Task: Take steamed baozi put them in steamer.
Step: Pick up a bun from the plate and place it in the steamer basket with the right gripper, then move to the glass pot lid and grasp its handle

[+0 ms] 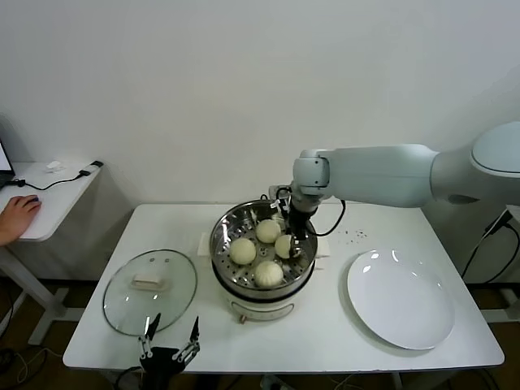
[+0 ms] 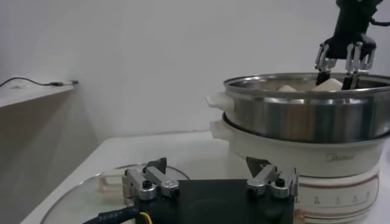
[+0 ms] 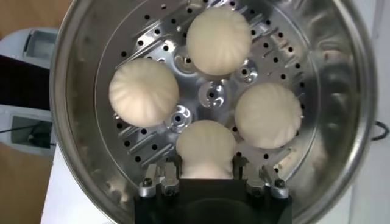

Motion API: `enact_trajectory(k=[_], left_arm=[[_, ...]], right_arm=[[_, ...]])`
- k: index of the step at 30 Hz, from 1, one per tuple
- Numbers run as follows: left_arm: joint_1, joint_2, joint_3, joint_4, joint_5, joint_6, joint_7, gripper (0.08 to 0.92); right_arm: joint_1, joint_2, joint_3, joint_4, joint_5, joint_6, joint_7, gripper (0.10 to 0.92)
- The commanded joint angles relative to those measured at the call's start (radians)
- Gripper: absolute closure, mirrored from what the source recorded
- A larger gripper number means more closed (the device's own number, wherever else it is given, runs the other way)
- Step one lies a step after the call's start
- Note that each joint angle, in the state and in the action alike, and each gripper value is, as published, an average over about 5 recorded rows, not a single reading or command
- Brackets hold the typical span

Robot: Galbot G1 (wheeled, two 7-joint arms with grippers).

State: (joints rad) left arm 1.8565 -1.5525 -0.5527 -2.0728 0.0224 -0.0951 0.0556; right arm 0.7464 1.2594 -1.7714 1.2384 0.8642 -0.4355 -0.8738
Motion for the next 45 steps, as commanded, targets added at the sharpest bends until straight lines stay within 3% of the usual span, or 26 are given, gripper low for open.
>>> enact_trajectory(k=[1,13,25,34,39,45], left_arm=[[0.002,0.001,0.0,0.003,0.001,0.0,0.0,0.177],[0.006,0.001,0.004,0.004,0.011,-0.002,-0.004,0.177],[0.007,0.002,0.0,0.002,0.023,-0.005,-0.003,0.177],[0.021,0.008,-0.012,-0.022,0.033,-0.008,-0.003,0.177],[0.029,0.008,-0.025,-0.037,0.04,-0.009,-0.005,0.177],[0.051,0.005,-0.052,-0.066,0.052,-0.004,0.005,0.177]], right_arm=[[-0.027,0.004,-0.006,0.002,-0.034,-0.004,0.006,0.464],[-0.008,-0.062,0.046,0.034,-0.031,-0.002,-0.006,0.214],[0.077,-0.278,0.174,0.117,-0.043,0.116,0.012,0.203],[0.014,-0.639,0.297,0.311,0.016,0.4,0.287,0.203],[-0.239,-0.804,0.516,0.397,0.007,0.548,0.498,0.203],[-0.791,-0.916,1.064,0.455,0.004,0.592,0.589,0.203]])
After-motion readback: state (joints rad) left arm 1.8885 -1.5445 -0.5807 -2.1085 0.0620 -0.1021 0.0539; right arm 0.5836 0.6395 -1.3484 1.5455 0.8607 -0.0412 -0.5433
